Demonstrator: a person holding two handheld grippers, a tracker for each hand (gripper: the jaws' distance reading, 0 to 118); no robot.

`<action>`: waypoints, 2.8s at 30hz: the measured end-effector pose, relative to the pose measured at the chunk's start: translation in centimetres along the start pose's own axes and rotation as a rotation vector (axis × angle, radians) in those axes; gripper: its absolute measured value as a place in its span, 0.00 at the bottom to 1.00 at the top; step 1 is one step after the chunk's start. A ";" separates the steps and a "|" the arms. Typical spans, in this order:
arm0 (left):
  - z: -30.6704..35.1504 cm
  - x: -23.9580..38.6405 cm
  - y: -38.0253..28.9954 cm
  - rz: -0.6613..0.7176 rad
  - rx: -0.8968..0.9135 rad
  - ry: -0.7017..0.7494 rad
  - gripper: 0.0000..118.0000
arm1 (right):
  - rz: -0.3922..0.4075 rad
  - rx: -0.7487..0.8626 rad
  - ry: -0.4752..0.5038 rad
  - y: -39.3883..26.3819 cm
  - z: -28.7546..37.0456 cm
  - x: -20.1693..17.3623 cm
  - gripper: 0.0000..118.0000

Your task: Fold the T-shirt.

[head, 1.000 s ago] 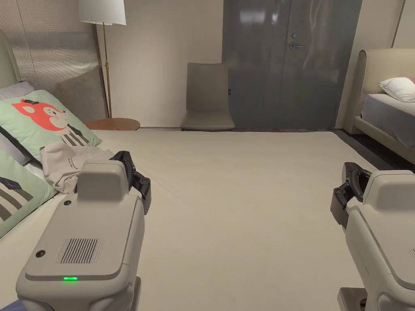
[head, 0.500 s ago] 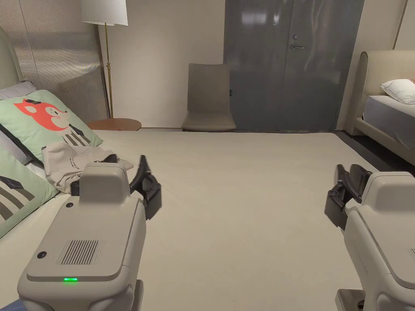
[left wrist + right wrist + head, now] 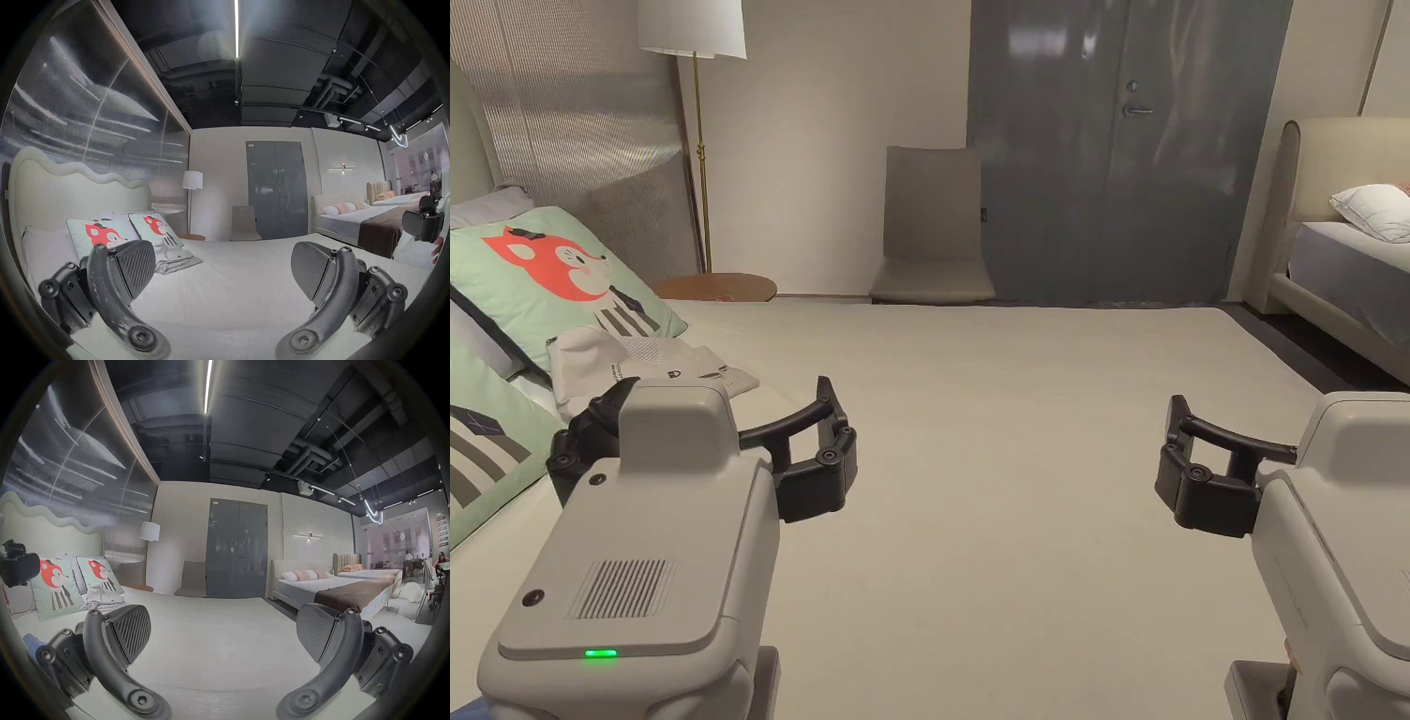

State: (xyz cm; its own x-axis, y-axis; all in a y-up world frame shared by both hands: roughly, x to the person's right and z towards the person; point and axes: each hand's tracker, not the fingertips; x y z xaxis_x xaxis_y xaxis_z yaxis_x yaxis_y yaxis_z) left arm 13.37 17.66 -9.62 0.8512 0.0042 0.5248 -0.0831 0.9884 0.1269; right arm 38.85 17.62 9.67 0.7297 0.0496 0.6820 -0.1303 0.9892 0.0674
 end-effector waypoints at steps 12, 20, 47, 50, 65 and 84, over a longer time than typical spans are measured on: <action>0.4 0.0 0.0 -0.012 0.018 0.010 0.94 | -0.008 -0.001 0.038 0.3 0.2 -0.1 1.00; 0.5 -0.2 0.1 -0.004 0.015 0.012 0.94 | -0.021 0.006 0.066 0.1 0.4 0.0 1.00; 1.1 -0.3 -0.2 -0.005 0.017 0.012 0.94 | 0.011 0.001 0.057 -0.2 0.5 -0.6 1.00; 1.2 -0.2 -0.1 -0.005 0.016 0.007 0.94 | 0.052 -0.013 0.028 -0.2 0.4 -1.0 1.00; 1.2 0.0 0.9 -0.008 -0.009 -0.012 0.94 | -0.002 -0.104 0.027 0.8 0.8 -1.4 1.00; 1.6 -0.4 1.3 0.004 -0.011 -0.032 0.94 | 0.027 -0.082 0.004 1.8 0.7 -1.8 1.00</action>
State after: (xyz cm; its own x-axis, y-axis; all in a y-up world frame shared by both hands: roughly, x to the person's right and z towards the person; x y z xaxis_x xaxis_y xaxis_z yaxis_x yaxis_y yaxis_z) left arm 12.10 18.73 -8.26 0.8341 0.0037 0.5516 -0.0806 0.9901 0.1152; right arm 36.82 19.21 9.13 0.7291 0.0767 0.6801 -0.0942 0.9955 -0.0112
